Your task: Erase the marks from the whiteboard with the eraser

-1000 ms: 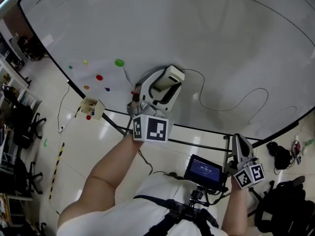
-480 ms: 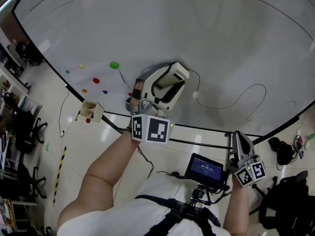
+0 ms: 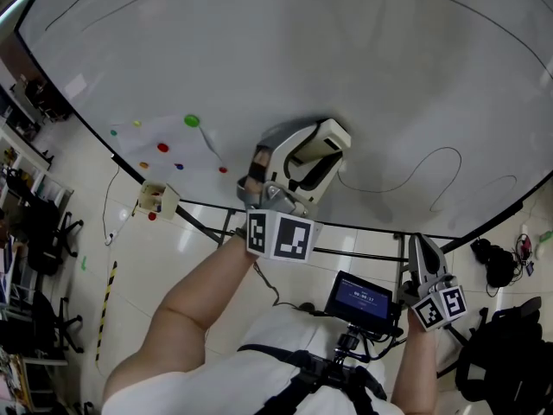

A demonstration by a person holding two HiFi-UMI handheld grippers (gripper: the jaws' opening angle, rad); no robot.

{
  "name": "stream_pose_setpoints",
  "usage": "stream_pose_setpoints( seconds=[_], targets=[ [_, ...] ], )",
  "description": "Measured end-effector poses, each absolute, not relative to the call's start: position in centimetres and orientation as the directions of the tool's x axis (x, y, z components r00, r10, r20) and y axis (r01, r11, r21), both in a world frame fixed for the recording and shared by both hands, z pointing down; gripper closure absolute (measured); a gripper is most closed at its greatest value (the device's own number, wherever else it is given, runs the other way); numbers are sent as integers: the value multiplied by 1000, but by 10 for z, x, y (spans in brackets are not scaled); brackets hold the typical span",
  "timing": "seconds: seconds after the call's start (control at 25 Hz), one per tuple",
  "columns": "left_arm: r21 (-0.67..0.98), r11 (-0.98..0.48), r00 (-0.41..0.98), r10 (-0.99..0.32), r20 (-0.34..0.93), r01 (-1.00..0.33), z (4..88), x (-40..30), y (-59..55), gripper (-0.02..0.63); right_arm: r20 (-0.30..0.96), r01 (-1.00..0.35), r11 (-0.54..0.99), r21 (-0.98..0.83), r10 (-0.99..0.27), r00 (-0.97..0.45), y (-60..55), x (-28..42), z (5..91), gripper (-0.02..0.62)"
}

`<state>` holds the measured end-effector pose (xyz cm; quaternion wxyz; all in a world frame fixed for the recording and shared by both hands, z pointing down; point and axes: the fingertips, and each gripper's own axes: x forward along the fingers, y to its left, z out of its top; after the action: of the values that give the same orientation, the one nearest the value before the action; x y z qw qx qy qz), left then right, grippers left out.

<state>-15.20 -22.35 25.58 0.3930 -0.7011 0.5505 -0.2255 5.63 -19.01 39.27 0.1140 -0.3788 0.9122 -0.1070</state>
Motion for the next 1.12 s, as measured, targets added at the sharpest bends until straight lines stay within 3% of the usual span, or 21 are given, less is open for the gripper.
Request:
stream_pose_setpoints(
  seconds=[1.12],
  targets=[
    [-816, -237, 371, -928, 30, -527, 344, -121, -227, 311, -116, -682, 667, -300, -735, -668, -185, 71, 402, 580]
  ],
)
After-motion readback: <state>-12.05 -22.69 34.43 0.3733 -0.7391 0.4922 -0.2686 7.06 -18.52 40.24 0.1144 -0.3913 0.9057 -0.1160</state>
